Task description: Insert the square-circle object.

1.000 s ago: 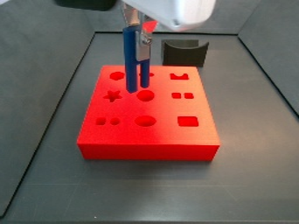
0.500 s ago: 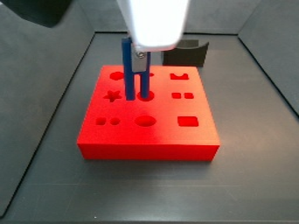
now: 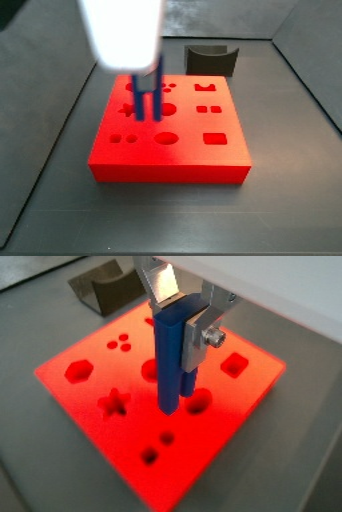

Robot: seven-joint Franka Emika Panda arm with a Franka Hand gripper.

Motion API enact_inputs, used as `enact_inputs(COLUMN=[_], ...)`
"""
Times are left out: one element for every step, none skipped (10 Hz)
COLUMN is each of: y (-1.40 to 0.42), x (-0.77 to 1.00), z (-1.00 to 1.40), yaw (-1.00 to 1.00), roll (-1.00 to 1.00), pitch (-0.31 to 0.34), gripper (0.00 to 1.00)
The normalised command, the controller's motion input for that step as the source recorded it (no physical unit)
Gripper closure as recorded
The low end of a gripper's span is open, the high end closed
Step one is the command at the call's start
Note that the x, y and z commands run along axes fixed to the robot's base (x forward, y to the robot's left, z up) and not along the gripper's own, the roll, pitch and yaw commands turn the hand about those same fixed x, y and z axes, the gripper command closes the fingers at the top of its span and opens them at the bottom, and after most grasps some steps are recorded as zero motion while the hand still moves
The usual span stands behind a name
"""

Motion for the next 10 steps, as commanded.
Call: enact_inputs(y=[-0.16,-0.10,-0.02,0.00,0.00,0.00,0.00,0.00,-0.02,0.00], x=[-0.31,-0.25,-0.10,-0.05,-0.13,-0.12,-0.19,-0.17,-0.19,-0.20], z=[-0.05,-0.11,-0.12,-0.15,-0.21,-0.24,-0.25,-0.24,-0.22,-0.20], yaw=[-0.02,0.00,0.00,-0.03,-0.03,-0.07,-0.05,-0.05,-0.06,-0.05], roll=[0.08,0.06,0.05,0.02,0.00,0.00,0.00,-0.04,-0.04,-0.04], pitch=[-0.011,-0.030,0.000,0.000,-0.014,-0.053,-0.089,-0.146,-0.186,-0.179], gripper=[1.00,1.00,1.00,1.00,1.00,1.00,1.00,1.00,1.00,1.00])
